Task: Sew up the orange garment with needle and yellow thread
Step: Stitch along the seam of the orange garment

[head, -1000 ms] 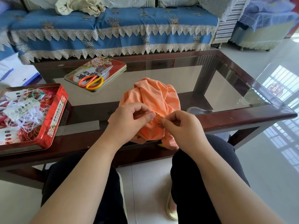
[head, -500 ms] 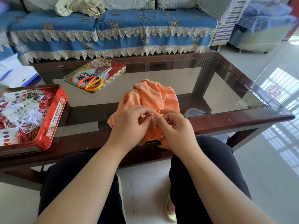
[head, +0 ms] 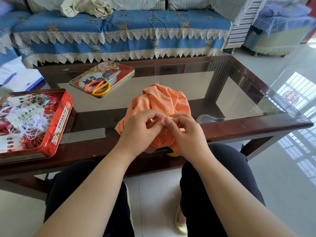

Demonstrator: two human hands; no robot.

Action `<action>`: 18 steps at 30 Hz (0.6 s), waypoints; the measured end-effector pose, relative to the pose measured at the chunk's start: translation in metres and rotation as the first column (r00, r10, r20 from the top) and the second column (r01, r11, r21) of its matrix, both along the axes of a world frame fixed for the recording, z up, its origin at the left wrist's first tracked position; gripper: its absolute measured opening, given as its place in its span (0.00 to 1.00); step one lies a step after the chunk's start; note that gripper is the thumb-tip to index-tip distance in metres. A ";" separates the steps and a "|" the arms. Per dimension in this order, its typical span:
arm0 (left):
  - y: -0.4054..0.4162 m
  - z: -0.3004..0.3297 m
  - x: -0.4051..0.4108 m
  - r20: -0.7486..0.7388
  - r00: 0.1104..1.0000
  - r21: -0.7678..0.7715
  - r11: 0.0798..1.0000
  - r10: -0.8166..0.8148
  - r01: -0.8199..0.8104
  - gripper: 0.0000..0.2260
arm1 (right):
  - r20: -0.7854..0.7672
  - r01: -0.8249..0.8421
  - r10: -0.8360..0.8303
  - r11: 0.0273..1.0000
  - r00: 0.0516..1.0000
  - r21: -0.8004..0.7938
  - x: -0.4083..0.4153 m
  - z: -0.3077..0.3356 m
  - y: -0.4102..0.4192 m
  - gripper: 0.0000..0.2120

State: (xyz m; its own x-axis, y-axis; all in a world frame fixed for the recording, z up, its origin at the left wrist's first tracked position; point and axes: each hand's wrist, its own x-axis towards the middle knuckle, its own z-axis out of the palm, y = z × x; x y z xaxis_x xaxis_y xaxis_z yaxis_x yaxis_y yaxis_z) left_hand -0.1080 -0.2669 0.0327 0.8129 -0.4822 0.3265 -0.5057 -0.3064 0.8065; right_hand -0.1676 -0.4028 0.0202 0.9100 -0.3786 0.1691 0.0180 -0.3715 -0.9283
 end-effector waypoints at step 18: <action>0.003 0.002 0.007 -0.264 0.957 -0.077 0.986 0.120 -0.145 0.05 | -0.120 -0.183 0.179 0.983 0.976 -0.021 -0.003 0.022 -0.023 0.04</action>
State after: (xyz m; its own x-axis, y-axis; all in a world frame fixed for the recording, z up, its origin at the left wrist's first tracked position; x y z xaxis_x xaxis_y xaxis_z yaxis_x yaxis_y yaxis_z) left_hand -0.1008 -0.2639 0.0350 0.9301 -0.3411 0.1361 -0.2365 -0.2727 0.9326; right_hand -0.1708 -0.4262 0.0422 0.9771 -0.2019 0.0666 -0.0206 -0.4016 -0.9156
